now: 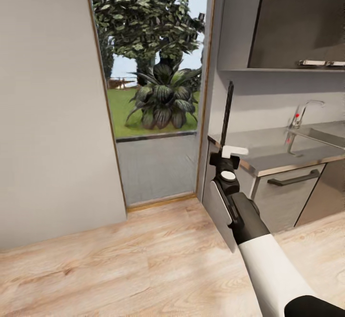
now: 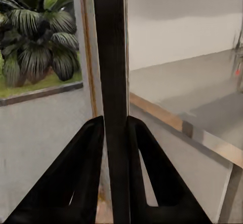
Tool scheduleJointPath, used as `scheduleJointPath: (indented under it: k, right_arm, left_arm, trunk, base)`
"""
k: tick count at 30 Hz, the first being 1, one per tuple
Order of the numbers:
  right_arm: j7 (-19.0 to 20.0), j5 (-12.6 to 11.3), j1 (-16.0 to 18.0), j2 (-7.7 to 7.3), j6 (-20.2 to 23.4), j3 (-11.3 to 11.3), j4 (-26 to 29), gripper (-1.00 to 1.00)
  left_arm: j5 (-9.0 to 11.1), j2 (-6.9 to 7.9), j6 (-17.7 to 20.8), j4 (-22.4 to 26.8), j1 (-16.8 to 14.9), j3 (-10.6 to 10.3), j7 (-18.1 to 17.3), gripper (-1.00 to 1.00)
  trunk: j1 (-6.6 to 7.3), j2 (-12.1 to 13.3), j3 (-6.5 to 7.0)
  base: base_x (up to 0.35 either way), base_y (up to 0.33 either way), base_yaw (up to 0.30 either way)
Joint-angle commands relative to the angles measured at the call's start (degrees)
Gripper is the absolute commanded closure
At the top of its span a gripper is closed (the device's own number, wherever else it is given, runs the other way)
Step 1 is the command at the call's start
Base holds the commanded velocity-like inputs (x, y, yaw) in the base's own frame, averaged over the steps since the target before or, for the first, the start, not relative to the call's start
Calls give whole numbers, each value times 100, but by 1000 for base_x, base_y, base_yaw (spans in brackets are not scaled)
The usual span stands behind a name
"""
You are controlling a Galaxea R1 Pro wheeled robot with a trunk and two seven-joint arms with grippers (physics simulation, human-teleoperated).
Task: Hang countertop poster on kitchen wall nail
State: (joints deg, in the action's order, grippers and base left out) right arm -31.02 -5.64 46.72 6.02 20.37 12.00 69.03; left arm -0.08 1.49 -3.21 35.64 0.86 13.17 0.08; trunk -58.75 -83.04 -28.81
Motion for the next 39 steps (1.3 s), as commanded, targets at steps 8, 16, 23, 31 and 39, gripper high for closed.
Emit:
scheduleJointPath:
  k: [8,16,23,31,39]
  right_arm:
    - [2115,-54,-493,-49,602,102,1101,100]
    - [4498,-28,-977,-562,662,95,1511,100]
    - [6096,-16,-1240,-958,645,74,1537,100]
    - [7185,4,-1285,-1054,650,72,1531,100]
    - [7966,10,-1474,-1097,644,51,1533,100]
  left_arm:
    - [1,0,-5,12,2,1,1,-100]
    - [-1,0,-5,13,2,1,1,-100]
    - [-1,0,-7,7,2,1,1,-100]
    - [-1,0,-9,5,2,1,1,-100]
    - [-1,0,-12,12,2,1,1,-100]
  trunk:
    - [3,-3,-5]
    - [3,-3,-5]
    - [3,-3,-5]
    - [3,-3,-5]
    - [3,-3,-5]
  base:
    - [-73,21,0]
    - [-4,1,0]
    - [0,0,0]
    - [0,0,0]
    - [0,0,0]
